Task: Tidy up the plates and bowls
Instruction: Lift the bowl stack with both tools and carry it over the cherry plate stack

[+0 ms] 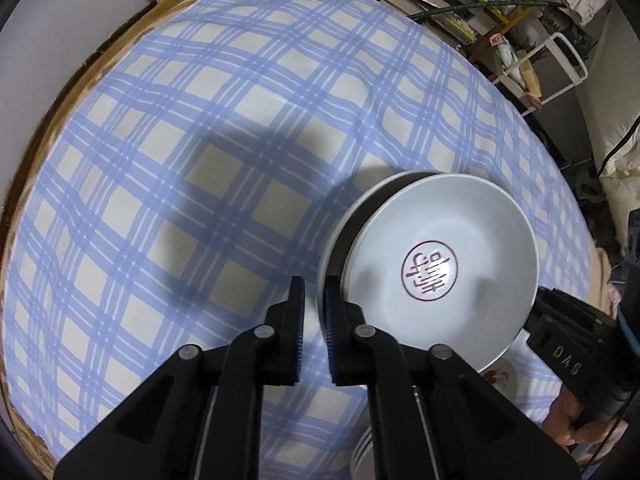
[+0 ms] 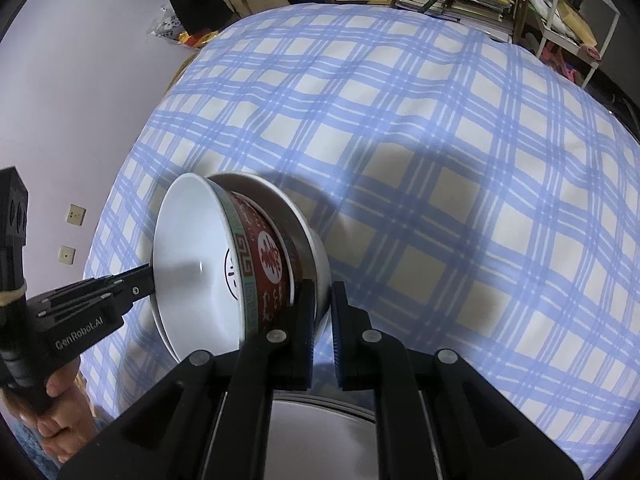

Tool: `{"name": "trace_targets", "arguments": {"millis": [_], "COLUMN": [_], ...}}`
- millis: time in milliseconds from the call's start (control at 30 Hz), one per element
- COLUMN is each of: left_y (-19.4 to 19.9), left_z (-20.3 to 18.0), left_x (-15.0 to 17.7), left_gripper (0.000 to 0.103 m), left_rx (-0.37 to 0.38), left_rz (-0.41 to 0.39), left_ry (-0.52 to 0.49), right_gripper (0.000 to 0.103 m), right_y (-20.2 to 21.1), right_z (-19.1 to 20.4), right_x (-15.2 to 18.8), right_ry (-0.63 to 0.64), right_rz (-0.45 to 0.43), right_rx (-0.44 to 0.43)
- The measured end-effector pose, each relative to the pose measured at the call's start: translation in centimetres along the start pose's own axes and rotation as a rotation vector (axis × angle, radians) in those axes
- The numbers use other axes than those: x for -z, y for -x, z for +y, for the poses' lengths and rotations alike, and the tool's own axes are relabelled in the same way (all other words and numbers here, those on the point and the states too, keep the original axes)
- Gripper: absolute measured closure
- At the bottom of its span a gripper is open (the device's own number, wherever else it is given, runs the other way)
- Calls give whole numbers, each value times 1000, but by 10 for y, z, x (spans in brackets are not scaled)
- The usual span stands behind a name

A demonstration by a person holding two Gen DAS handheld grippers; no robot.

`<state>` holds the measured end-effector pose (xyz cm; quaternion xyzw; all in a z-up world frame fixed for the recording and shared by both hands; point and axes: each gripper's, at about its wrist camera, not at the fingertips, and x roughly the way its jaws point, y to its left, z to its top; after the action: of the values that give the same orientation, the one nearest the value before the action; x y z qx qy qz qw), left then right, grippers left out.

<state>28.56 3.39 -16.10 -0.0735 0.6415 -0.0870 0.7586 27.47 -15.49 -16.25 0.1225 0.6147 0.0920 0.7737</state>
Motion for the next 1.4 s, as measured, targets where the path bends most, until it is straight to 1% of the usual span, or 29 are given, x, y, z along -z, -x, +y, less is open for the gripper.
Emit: {"name": "trace_targets", "arguments": {"millis": [67,133,267,400,533,633,700,867,1033,1200,1300,1367,1400], "left_y": [1,5,12,24,44,58,67,84,88,84,74,62,57], "left_z": [-5,-5,-8,-12,-21,-29,-36,-48,-62,-71,-71,-72,-73], "left_x": [-1,0,3,7,12,16,22,41,75,112,125,133,135], "left_gripper": [101,101,101,101,101,101,101,101,101,101,100,101,101], "left_rx": [-23,-11,-27,-22,-16,-7,-14,13,14,-22,-25,-64,-82], "left_rz": [0,-13,-30,-39,-70,-79,-95,-103,-92,-98,-88,-71,-66], "left_ry": [-26,-23,-26,-34,-58,-67,-81,-89,-96,-119,-120,-108,-117], "right_gripper": [92,92,92,92,92,92,92,92,92,92,92,92,92], "right_y": [1,4,12,21,40,55,65,90,106,111,107,98,92], "right_z": [2,3,3,4,1,3,1,-2,-11,-18,-28,-34,-35], "right_x": [0,0,1,1,3,7,13,35,69,106,128,142,146], "right_ry": [25,20,-21,-38,-61,-55,-68,-54,-84,-111,-151,-190,-207], "right_rz": [-4,-9,-39,-39,-56,-70,-78,-95,-104,-99,-123,-127,-116], "right_rx": [17,28,31,29,5,11,7,19,28,34,15,6,5]}}
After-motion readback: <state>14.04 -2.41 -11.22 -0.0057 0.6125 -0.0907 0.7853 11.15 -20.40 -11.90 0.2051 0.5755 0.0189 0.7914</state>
